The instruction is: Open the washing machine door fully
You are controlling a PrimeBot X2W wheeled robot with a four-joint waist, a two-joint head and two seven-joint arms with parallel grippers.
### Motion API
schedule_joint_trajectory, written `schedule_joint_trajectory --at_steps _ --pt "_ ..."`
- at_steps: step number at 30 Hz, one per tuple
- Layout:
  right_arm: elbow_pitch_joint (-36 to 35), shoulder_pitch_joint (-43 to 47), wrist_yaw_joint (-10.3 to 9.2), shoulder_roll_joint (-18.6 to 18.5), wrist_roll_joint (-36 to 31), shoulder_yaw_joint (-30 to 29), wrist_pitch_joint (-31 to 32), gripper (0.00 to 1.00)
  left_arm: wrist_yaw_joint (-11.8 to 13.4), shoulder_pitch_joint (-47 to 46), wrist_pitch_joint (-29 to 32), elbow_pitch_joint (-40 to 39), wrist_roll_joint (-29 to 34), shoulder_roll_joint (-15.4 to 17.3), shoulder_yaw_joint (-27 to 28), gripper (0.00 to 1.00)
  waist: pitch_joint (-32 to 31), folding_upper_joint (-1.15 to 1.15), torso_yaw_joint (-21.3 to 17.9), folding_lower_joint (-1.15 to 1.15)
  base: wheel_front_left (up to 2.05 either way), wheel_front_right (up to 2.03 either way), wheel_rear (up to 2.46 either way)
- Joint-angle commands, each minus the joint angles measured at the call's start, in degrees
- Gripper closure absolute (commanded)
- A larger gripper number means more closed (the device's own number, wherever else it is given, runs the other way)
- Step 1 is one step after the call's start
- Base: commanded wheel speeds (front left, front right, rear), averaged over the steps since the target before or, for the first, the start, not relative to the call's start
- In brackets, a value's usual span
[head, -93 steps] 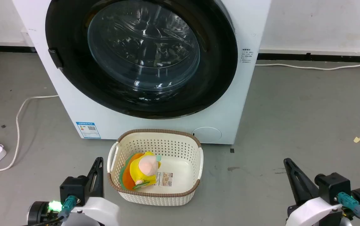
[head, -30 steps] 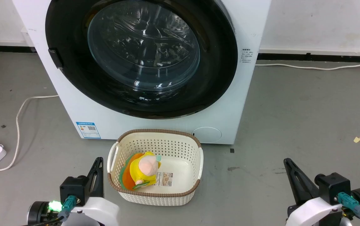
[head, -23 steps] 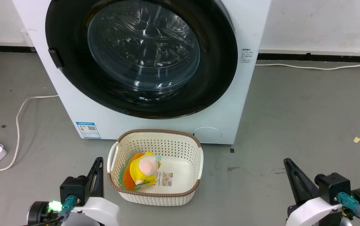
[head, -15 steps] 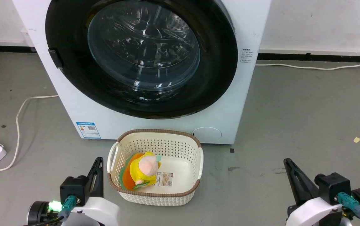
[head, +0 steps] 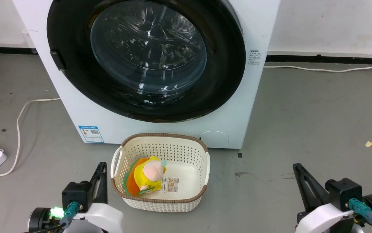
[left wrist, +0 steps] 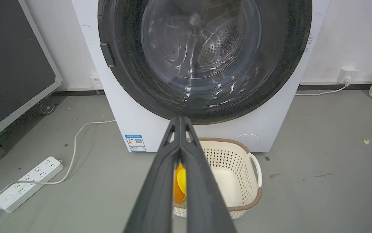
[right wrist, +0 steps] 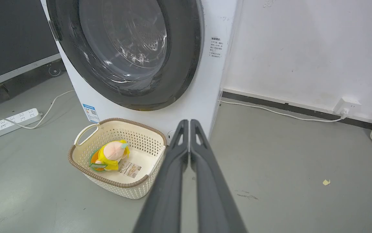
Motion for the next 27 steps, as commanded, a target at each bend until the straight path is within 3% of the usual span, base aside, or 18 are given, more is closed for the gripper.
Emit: schedule_joint_trajectory --at_steps 1,27 --pt "0.01 0.01 0.00 0.00 0.02 0.01 0.00 0.00 0.00 0.00 0.00 0.01 -0.01 0.00 0.01 0.00 0.00 0.00 0.00 0.00 0.00 0.00 0.00" --pt "0.41 -2.10 -0.01 -0.06 1.58 -0.32 -2.79 0.00 0.41 -1.40 -2.79 0.00 -1.17 0.01 -1.09 0.00 2.96 0.00 0.46 0.00 0.00 0.00 0.00"
